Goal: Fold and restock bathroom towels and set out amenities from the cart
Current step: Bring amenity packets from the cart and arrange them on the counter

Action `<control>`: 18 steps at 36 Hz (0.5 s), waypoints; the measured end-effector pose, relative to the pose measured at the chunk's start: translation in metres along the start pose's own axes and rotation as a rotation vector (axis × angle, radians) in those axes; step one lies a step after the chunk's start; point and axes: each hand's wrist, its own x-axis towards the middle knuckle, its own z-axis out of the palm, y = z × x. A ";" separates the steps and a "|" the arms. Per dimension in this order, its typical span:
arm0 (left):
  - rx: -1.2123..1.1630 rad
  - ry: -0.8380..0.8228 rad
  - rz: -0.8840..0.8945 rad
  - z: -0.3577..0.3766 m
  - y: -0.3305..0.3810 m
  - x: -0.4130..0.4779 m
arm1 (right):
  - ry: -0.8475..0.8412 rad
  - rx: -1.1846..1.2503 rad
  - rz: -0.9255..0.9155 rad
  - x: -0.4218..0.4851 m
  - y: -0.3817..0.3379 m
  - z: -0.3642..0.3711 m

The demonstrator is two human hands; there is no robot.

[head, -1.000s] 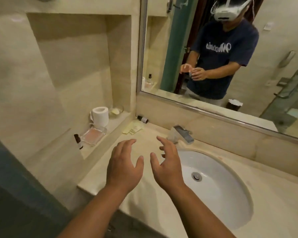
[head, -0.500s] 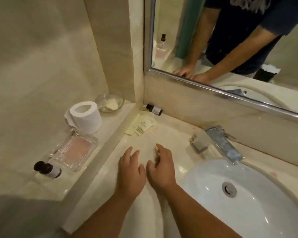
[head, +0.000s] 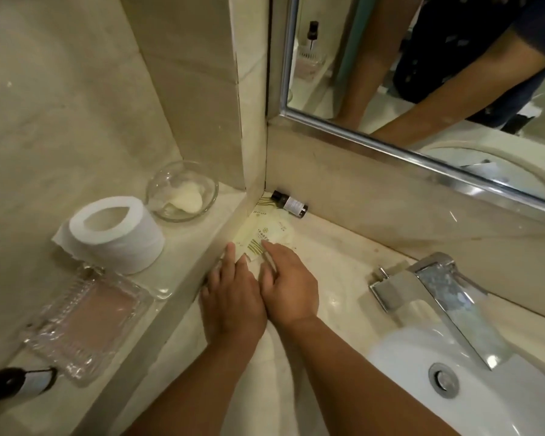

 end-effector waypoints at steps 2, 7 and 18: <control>-0.008 0.014 0.000 -0.001 0.000 0.000 | -0.010 -0.020 -0.033 0.004 0.000 0.001; -0.124 0.108 -0.010 0.002 -0.001 0.002 | 0.012 0.005 -0.056 0.007 0.002 0.005; -0.735 0.396 -0.190 -0.013 -0.019 -0.028 | 0.250 0.535 0.399 -0.044 -0.015 -0.030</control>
